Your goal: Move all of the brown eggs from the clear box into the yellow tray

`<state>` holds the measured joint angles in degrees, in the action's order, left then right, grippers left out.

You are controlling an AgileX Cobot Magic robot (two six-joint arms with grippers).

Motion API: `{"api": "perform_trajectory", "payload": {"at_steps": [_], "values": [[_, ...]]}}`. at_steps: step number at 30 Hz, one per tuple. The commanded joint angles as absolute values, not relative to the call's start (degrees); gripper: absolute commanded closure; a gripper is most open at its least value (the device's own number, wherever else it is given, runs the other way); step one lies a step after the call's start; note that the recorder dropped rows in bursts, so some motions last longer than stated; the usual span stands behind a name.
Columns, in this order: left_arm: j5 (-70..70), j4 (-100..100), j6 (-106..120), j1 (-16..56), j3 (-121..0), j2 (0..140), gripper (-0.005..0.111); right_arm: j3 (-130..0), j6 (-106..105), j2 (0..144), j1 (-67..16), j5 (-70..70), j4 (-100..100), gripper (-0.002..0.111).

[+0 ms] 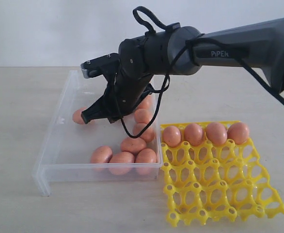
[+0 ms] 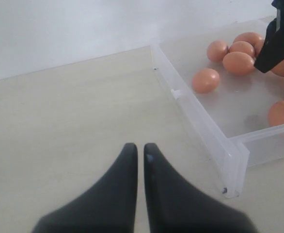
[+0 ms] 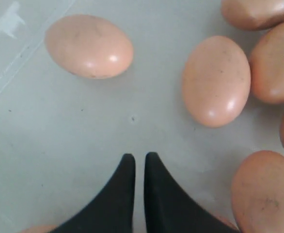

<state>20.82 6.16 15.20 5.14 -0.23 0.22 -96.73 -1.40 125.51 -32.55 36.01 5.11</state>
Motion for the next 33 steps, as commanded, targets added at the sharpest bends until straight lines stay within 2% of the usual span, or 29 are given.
{"api": "perform_trajectory", "payload": {"at_steps": [1,7,9,13,22,33], "values": [[20.6,6.2,14.6,4.9,0.0,0.0,0.103,-96.6,-3.5,124.8,-32.7,32.3,4.9,0.104],[20.6,6.2,14.6,4.9,0.0,0.0,0.103,-96.6,-9.9,124.8,-32.7,31.8,4.9,0.063],[20.6,6.2,14.6,4.9,0.0,0.0,0.103,-96.6,-13.1,124.8,-32.7,31.1,4.6,0.058],[20.6,6.2,14.6,4.9,0.0,0.0,0.103,-96.6,-24.3,124.8,-32.7,28.0,3.5,0.057],[20.6,6.2,14.6,4.9,0.0,0.0,0.103,-96.6,3.7,128.0,-32.2,15.8,0.6,0.057],[20.6,6.2,14.6,4.9,0.0,0.0,0.103,-96.6,8.0,130.9,-28.3,16.6,0.0,0.057]]}}
